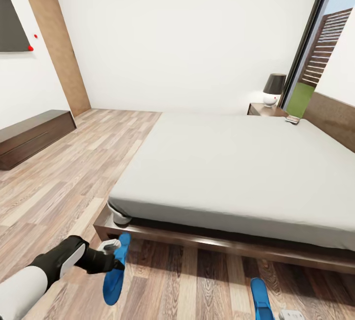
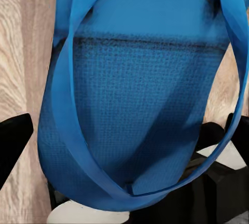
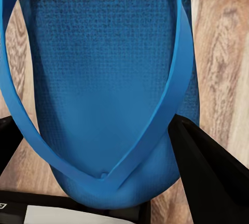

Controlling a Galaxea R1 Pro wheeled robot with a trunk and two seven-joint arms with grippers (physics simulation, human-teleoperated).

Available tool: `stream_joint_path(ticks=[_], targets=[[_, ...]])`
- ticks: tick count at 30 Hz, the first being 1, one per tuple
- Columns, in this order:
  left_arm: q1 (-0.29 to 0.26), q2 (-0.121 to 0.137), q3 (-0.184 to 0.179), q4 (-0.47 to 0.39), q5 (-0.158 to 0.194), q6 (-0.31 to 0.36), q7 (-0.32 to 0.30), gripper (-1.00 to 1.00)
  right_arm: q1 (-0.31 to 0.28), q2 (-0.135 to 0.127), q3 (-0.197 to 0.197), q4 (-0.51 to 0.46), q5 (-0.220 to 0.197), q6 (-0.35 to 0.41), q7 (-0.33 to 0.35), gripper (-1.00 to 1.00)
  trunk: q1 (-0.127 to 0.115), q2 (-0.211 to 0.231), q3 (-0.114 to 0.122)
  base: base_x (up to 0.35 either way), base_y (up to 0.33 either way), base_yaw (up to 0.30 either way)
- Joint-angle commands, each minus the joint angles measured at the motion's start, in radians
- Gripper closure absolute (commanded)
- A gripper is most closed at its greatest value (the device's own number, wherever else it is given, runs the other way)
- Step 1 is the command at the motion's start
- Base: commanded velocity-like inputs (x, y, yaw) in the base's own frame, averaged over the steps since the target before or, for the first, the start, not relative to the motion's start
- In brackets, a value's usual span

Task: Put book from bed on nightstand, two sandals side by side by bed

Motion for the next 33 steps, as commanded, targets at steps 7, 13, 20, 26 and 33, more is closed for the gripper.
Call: stream_joint_path(ticks=[7, 13, 20, 26, 33], targets=[[-0.046, 0.000, -0.006, 0.003, -0.073, 0.025, -0.001, 1.00, -0.001, 0.001, -0.008, -0.002, 0.003, 0.006, 0.009, 1.00, 0.000, 0.000, -0.001, 0.000, 0.000, 0.000], [-0.051, -0.001, -0.012, 0.007, -0.094, 0.026, -0.001, 1.00, -0.001, 0.001, -0.008, -0.002, 0.003, 0.006, 0.010, 1.00, 0.000, 0.000, -0.001, 0.000, 0.000, 0.000], [-0.051, -0.005, -0.037, 0.009, -0.100, 0.026, -0.002, 1.00, -0.001, 0.001, -0.009, -0.002, 0.003, 0.006, 0.012, 1.00, 0.000, 0.000, -0.001, 0.000, 0.000, 0.000], [-0.047, -0.013, -0.047, 0.009, -0.101, 0.026, -0.002, 1.00, -0.001, 0.001, -0.008, -0.002, 0.003, 0.006, 0.013, 1.00, 0.000, 0.000, -0.001, 0.000, 0.000, 0.000], [-0.043, -0.012, -0.047, 0.026, -0.101, 0.025, -0.002, 1.00, -0.001, 0.001, -0.009, -0.002, 0.003, 0.006, 0.013, 1.00, 0.000, 0.000, -0.001, 0.000, 0.000, 0.000]])
